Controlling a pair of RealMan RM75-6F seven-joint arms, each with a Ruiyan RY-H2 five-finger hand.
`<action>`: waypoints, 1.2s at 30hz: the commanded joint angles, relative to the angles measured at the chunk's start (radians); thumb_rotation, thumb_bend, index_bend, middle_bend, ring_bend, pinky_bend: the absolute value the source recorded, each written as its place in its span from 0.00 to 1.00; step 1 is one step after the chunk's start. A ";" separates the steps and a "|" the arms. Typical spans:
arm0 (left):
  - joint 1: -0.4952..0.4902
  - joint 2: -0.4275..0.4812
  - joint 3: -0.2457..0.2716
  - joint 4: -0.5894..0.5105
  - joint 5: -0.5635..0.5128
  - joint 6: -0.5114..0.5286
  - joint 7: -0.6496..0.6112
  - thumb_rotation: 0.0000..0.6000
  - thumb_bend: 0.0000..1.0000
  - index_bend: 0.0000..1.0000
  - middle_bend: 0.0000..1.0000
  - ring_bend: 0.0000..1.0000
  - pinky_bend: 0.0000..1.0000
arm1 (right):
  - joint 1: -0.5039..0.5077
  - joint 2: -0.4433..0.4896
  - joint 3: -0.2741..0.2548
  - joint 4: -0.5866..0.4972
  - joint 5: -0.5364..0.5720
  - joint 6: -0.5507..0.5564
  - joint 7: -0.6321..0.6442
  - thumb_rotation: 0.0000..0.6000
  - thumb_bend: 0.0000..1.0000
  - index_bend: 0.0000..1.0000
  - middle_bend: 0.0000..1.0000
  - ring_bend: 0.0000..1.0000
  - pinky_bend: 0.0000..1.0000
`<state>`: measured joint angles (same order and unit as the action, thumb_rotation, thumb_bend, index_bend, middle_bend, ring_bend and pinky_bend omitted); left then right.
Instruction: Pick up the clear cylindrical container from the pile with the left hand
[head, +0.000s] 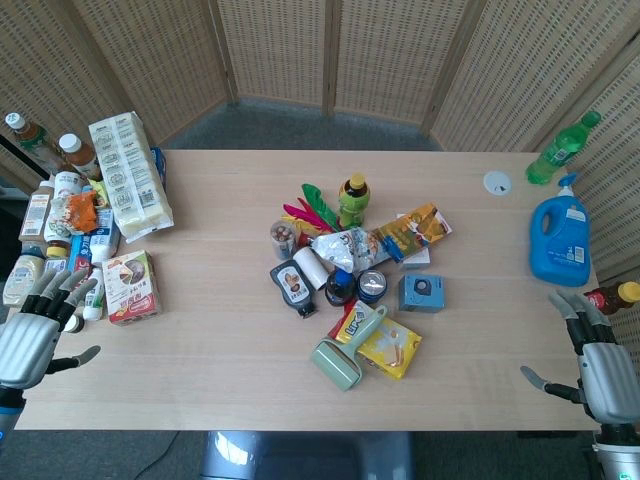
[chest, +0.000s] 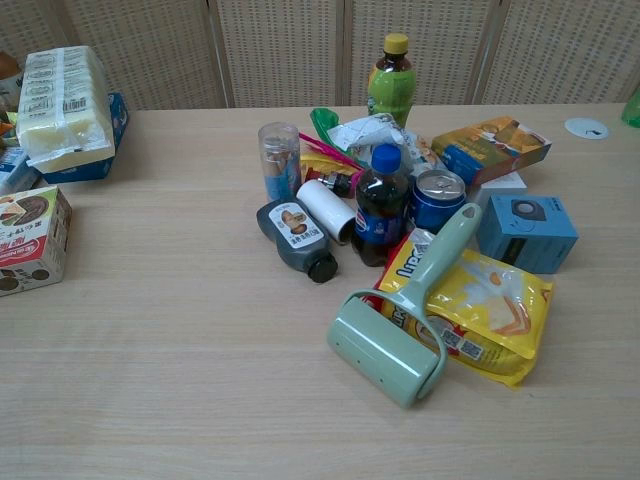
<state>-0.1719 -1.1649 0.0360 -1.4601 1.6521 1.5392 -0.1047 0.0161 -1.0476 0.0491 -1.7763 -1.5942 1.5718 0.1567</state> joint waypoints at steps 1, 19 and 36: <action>-0.002 -0.002 -0.002 0.004 -0.004 -0.008 -0.009 1.00 0.00 0.12 0.00 0.00 0.00 | 0.000 -0.001 -0.001 0.000 0.000 0.000 -0.001 1.00 0.00 0.00 0.00 0.00 0.00; -0.199 -0.318 -0.117 0.277 -0.087 -0.238 -0.395 1.00 0.00 0.02 0.00 0.00 0.00 | 0.017 -0.005 -0.009 0.010 0.011 -0.042 0.005 1.00 0.00 0.00 0.00 0.00 0.00; -0.394 -0.597 -0.295 0.458 -0.328 -0.498 -0.374 1.00 0.00 0.00 0.00 0.00 0.00 | 0.023 -0.013 -0.019 0.009 -0.003 -0.049 -0.016 1.00 0.00 0.00 0.00 0.00 0.00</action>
<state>-0.5331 -1.7368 -0.2296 -1.0145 1.3611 1.0809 -0.4987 0.0395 -1.0609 0.0302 -1.7676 -1.5973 1.5222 0.1406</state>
